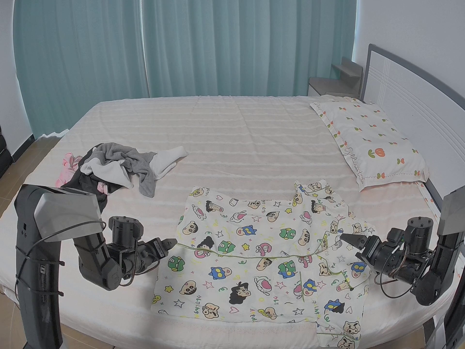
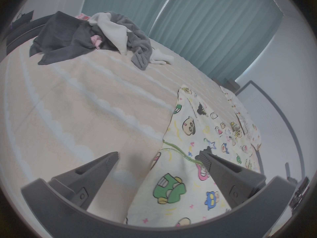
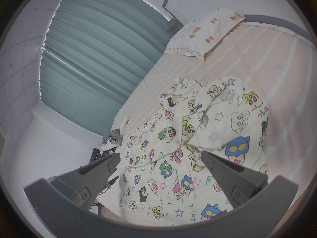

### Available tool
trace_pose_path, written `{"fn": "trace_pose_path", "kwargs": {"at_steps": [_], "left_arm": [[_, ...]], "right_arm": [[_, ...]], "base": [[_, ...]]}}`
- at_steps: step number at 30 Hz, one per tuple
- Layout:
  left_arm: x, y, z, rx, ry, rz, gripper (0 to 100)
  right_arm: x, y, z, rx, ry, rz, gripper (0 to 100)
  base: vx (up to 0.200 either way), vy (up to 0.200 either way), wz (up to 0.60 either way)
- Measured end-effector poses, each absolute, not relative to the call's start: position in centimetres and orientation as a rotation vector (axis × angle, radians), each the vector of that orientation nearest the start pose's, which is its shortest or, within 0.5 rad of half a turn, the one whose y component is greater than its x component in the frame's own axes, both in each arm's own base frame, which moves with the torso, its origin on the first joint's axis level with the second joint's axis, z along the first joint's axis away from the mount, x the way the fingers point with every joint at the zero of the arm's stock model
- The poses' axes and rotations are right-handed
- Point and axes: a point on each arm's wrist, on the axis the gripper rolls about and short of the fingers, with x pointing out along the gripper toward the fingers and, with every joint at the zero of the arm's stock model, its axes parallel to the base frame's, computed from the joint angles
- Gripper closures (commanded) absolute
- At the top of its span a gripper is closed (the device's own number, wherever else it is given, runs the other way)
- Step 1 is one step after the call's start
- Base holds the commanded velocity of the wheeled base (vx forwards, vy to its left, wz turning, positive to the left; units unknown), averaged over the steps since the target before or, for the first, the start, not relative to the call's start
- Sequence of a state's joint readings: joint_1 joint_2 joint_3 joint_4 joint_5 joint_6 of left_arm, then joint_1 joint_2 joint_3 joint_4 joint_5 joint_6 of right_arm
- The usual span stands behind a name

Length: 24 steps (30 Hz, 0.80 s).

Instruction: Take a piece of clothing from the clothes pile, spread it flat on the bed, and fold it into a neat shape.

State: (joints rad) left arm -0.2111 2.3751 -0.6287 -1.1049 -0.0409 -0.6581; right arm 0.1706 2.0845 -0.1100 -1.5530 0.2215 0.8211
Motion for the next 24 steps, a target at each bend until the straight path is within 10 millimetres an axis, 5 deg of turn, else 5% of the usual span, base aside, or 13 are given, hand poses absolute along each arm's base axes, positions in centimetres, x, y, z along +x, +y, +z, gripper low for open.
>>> {"fn": "trace_pose_path", "kwargs": {"at_steps": [5, 13, 24], "left_arm": [[30.1, -7.3, -2.2, -0.635, 0.741, -0.005, 0], [24.8, -8.6, -0.3, -0.741, 0.827, -0.011, 0], [23.3, -9.3, -0.8, -0.753, 0.884, 0.0, 0]], "right_arm": [[23.6, 4.8, 3.9, 0.777, 0.517, 0.222, 0], [21.7, 4.2, 3.9, 0.718, 0.555, 0.226, 0], [21.6, 3.8, 2.3, 0.717, 0.627, 0.19, 0]], "base": [[0.0, 0.0, 0.0], [-0.2, 0.0, 0.0], [-0.182, 0.0, 0.0]]}}
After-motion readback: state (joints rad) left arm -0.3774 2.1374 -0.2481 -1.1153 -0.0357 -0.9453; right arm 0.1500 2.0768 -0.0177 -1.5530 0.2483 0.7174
